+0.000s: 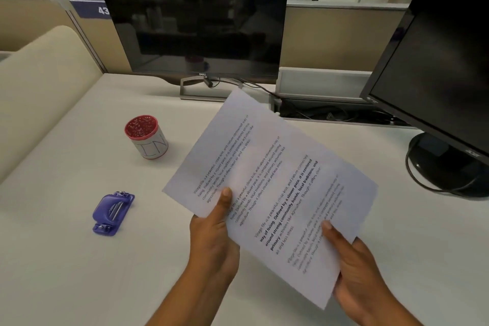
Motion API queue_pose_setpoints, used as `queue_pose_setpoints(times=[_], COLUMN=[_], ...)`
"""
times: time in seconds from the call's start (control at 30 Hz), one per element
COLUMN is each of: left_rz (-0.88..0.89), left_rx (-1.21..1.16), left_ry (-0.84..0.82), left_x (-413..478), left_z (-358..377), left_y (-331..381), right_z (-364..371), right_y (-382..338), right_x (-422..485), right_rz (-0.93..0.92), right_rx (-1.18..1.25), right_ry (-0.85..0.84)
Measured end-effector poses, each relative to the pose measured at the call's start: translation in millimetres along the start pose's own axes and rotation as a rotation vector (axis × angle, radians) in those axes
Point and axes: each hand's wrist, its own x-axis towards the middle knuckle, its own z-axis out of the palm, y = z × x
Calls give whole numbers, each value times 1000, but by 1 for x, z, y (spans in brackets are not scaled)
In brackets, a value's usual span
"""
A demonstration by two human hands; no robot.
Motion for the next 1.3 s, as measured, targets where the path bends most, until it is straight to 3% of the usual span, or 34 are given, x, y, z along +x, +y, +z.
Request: queue_pose_setpoints(times=[0.17, 0.33, 0.4, 0.47, 0.53, 0.87, 1.13, 1.3], left_rz=[12, -66, -79, 19, 104, 347, 513, 572], left_rx=[-16, 93, 326, 650, 779, 848, 908, 884], left_ry=[-89, -306, -348, -378, -401, -267, -363, -358], left_x=[-3, 4, 6, 6, 4, -2, -10, -8], left_z=[-18, -47, -50, -46, -40, -41, -40, -38], left_y=[12, 47, 55, 54, 47, 20, 18, 24], right_z=[-6, -22, -26, -26, -24, -21, -18, -16], right_y=[-29, -65, -73, -75, -74, -68, -71, -80], right_x=[1, -1, -3, -6, -9, -13, -20, -23], right_rz=[-141, -299, -338, -363, -379, -468, -504, -561], right_rx=[-147, -329, -419, -484, -535, -630, -695, -728], right_ry=[18, 38, 47, 47, 51, 19, 47, -21])
